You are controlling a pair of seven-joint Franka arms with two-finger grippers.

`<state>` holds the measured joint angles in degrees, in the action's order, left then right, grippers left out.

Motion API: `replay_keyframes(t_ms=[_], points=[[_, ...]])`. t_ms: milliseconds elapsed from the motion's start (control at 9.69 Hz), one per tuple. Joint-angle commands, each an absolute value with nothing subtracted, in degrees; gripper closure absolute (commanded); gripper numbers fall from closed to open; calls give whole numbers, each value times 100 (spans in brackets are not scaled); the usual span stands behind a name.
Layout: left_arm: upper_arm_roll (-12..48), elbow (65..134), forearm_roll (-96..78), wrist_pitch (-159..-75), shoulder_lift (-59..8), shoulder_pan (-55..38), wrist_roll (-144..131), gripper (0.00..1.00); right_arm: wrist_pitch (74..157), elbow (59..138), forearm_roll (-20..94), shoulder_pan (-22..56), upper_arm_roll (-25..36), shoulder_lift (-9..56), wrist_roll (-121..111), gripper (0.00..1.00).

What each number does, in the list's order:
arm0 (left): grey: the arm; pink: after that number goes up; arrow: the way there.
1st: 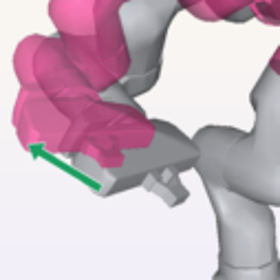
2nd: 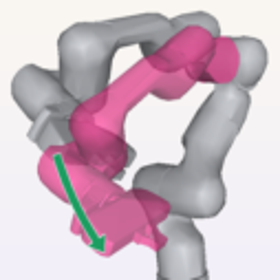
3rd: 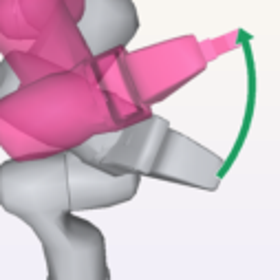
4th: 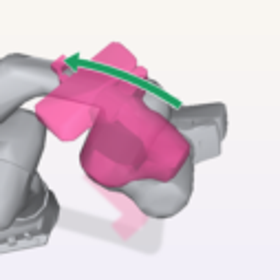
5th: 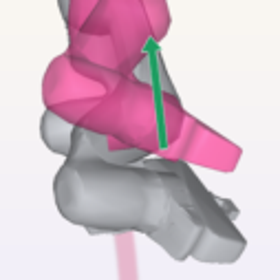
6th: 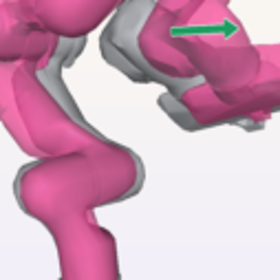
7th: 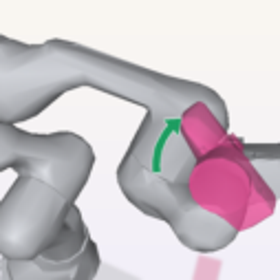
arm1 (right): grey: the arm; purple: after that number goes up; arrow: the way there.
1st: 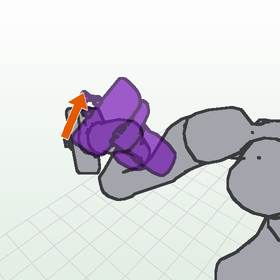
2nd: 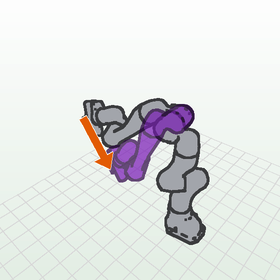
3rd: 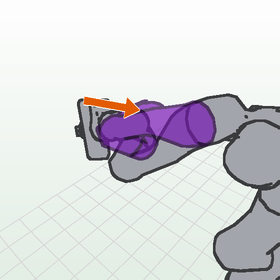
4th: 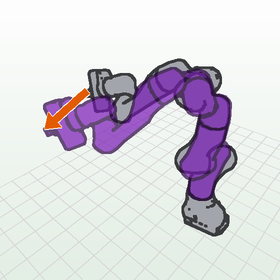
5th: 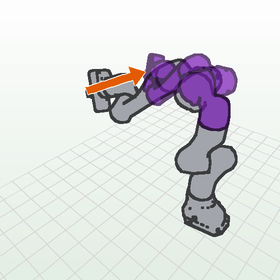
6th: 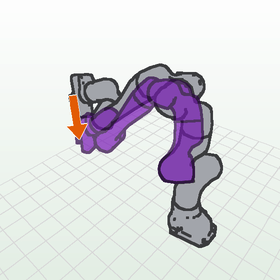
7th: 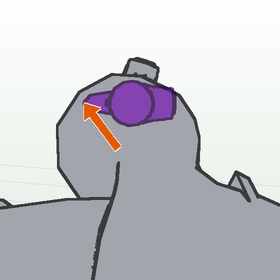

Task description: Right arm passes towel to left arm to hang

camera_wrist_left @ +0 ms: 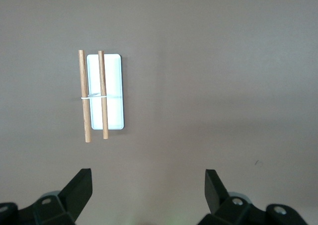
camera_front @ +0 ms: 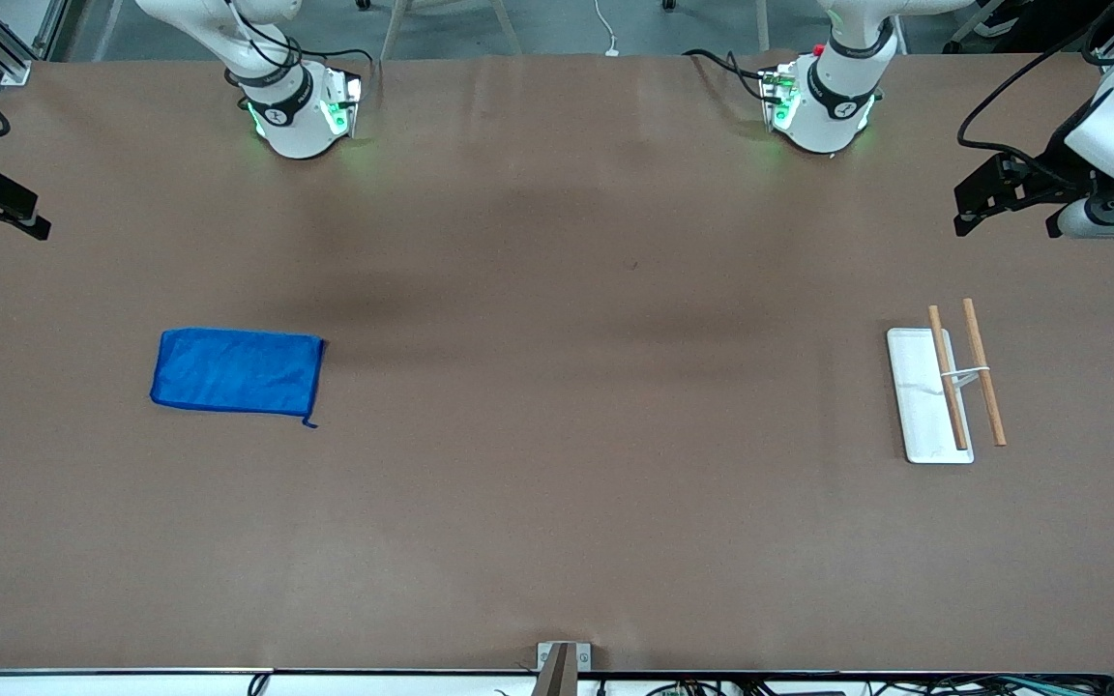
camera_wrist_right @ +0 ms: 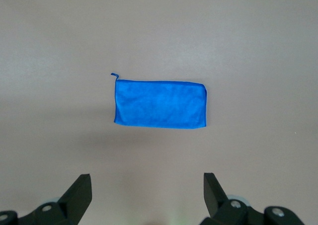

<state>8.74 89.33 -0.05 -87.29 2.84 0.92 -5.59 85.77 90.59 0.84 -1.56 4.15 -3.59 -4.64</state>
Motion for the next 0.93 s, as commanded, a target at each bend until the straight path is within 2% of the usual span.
replay_keyframes(t_ms=[0, 619, 826], points=[[888, 8947, 105, -8710, 158, 88, -519, 0, 8648, 9026, 27, -105, 448, -343, -475, 1], [879, 8947, 97, -8710, 150, 97, -510, 0, 9000, 9219, 0, -132, 448, -273, -475, 0], [870, 8956, 97, -8710, 150, 88, -501, 0, 9699, 9787, 0, -184, 457, -220, -475, 0]])
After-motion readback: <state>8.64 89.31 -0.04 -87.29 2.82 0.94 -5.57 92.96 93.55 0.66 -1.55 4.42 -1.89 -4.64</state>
